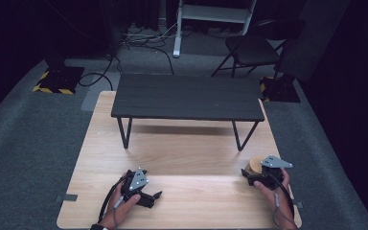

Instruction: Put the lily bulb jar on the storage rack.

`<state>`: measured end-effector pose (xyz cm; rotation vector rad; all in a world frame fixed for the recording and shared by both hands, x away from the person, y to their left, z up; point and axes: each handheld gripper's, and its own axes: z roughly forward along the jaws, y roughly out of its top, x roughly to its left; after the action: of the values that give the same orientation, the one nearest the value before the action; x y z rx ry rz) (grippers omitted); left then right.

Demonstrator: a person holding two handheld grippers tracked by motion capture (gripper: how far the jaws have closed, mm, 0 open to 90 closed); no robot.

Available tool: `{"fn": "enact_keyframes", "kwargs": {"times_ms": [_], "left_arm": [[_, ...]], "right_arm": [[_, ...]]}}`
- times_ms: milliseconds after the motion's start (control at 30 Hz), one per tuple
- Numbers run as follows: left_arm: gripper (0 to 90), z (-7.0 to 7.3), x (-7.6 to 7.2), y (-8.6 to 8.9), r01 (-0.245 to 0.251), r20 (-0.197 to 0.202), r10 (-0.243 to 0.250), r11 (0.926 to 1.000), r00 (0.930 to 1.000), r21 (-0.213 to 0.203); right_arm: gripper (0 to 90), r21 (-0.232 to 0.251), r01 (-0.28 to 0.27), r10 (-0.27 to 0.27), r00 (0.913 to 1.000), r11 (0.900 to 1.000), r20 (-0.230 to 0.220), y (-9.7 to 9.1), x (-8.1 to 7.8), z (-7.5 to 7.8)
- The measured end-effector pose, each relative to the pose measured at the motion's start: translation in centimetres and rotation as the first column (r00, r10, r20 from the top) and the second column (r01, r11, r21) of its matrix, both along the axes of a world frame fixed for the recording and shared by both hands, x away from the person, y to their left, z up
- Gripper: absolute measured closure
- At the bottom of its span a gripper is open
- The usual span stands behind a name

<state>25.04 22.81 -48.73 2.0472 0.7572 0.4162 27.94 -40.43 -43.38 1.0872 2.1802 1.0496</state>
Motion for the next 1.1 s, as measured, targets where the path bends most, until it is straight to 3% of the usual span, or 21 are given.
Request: {"fn": "enact_keyframes", "kwargs": {"times_ms": [100,333,400,533,733,833,867,1033,1067,1100], "left_arm": [[0.8,0.0,0.0,0.0,0.001,0.001,-0.001,1.0000,1.0000,0.001],[0.8,0.0,0.0,0.0,0.000,0.000,0.000,1.0000,1.0000,-0.001],[0.8,0.0,0.0,0.0,0.000,0.000,0.000,1.0000,1.0000,0.000],[0.8,0.0,0.0,0.0,0.000,0.001,0.000,1.0000,1.0000,0.000],[0.8,0.0,0.0,0.0,0.000,0.000,0.000,1.0000,1.0000,0.000],[0.8,0.0,0.0,0.0,-0.001,0.000,0.001,1.0000,1.0000,0.000],[0.8,0.0,0.0,0.0,-0.001,0.000,0.001,1.0000,1.0000,0.000],[0.8,0.0,0.0,0.0,-0.001,0.000,0.001,1.0000,1.0000,0.000],[0.8,0.0,0.0,0.0,-0.001,0.000,0.001,1.0000,1.0000,0.000],[0.8,0.0,0.0,0.0,-0.001,-0.001,0.001,1.0000,1.0000,0.000]], "right_arm": [[23.5,-0.002,0.017,-0.017,0.9998,0.9999,-0.011,0.1,0.1,0.3],[24.6,0.005,0.025,-0.025,0.9995,0.9997,-0.021,0.3,0.2,0.5],[24.7,-0.020,0.025,-0.025,0.9996,0.9995,-0.012,0.7,0.0,0.7],[24.8,-0.001,0.007,-0.007,1.0000,1.0000,0.005,0.8,-0.5,1.6],[24.8,-0.010,-0.042,0.043,0.9987,0.9991,0.027,1.9,-0.8,5.4],[24.8,-0.024,-0.078,0.079,0.9953,0.9966,0.056,3.1,-0.8,8.2],[24.8,-0.024,-0.078,0.079,0.9953,0.9966,0.056,3.1,-0.8,8.2],[24.8,-0.001,-0.138,0.138,0.9879,0.9904,0.071,4.6,0.8,12.2],[24.8,-0.001,-0.138,0.138,0.9879,0.9904,0.071,4.6,0.8,12.2],[24.8,0.002,-0.154,0.154,0.9851,0.9880,0.077,5.2,1.4,13.4]]}}
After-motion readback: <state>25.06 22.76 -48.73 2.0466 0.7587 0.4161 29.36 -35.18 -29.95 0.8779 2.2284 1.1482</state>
